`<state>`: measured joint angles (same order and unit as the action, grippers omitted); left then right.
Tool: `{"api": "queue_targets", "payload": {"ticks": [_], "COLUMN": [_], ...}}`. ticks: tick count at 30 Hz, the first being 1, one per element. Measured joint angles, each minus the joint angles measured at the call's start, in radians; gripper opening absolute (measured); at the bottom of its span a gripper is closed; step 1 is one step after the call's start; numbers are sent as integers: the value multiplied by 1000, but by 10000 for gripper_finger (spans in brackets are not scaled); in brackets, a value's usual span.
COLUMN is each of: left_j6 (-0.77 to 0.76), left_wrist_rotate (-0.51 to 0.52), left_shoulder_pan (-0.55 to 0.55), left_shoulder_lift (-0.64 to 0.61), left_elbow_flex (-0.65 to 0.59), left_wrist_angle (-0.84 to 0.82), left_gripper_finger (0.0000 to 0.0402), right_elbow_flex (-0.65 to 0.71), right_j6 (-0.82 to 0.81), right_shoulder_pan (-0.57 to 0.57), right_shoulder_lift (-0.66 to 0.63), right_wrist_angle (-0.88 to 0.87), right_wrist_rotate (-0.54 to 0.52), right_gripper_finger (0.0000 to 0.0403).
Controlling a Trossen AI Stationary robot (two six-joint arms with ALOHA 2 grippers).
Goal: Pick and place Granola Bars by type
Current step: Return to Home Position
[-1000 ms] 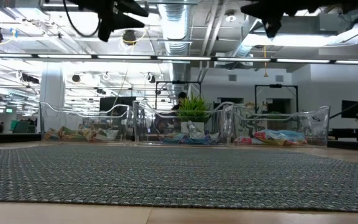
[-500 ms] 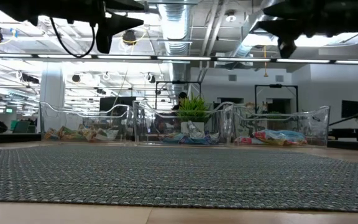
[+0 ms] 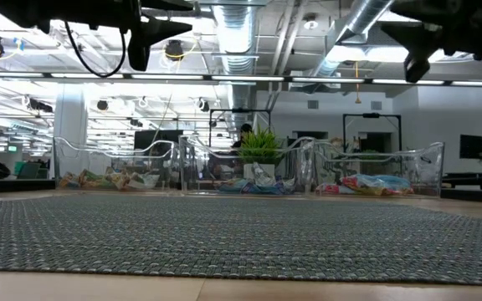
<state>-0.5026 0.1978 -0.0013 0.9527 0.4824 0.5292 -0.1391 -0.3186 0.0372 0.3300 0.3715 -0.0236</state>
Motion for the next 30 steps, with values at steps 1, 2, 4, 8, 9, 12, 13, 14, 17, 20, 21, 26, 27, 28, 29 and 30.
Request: {"api": "queue_targets", "payload": {"ticks": [1,2,4,8,9,12,13,14,17,20,21,26,27,28,29,30], "left_j6": [-6,-11,-27,-67,-77,-88,-92,-97,-112,-128,-134,-146,-147,-148,-148,-148], "left_wrist_rotate": [0,0,0,10,13,16,16,17,17,17,17,18,18,18,18,18], "left_shoulder_pan": [0,0,0,0,0,0,0,0,0,0,0,0,0,0,0,0], "left_shoulder_lift": [0,0,0,0,0,0,0,0,0,0,0,0,0,0,0,0], "left_elbow_flex": [0,0,0,0,0,0,0,0,0,0,0,0,0,0,0,0], "left_wrist_angle": [0,-4,-19,-42,-47,-51,-51,-51,-51,-51,-51,-50,-50,-50,-50,-50], "left_gripper_finger": [139,139,139,139,139,139,139,139,139,139,139,139,139,139,139,139], "right_elbow_flex": [3,11,33,73,79,94,100,107,115,115,115,115,115,115,115,115], "right_j6": [5,7,7,4,5,19,22,28,44,81,99,162,162,162,162,162], "right_shoulder_pan": [0,0,0,0,0,0,0,0,0,0,0,0,0,0,0,0], "right_shoulder_lift": [-8,-20,-47,-100,-111,-148,-158,-167,-196,-219,-227,-263,-269,-275,-281,-285], "right_wrist_angle": [-8,-12,-16,-14,-11,-5,-12,-24,-90,-175,-191,-294,-320,-345,-374,-389], "right_wrist_rotate": [7,16,21,20,20,19,19,19,12,-10,-13,-32,-32,-31,-31,-31], "right_gripper_finger": [121,121,120,120,121,120,120,120,120,120,120,120,120,120,120,120]}}
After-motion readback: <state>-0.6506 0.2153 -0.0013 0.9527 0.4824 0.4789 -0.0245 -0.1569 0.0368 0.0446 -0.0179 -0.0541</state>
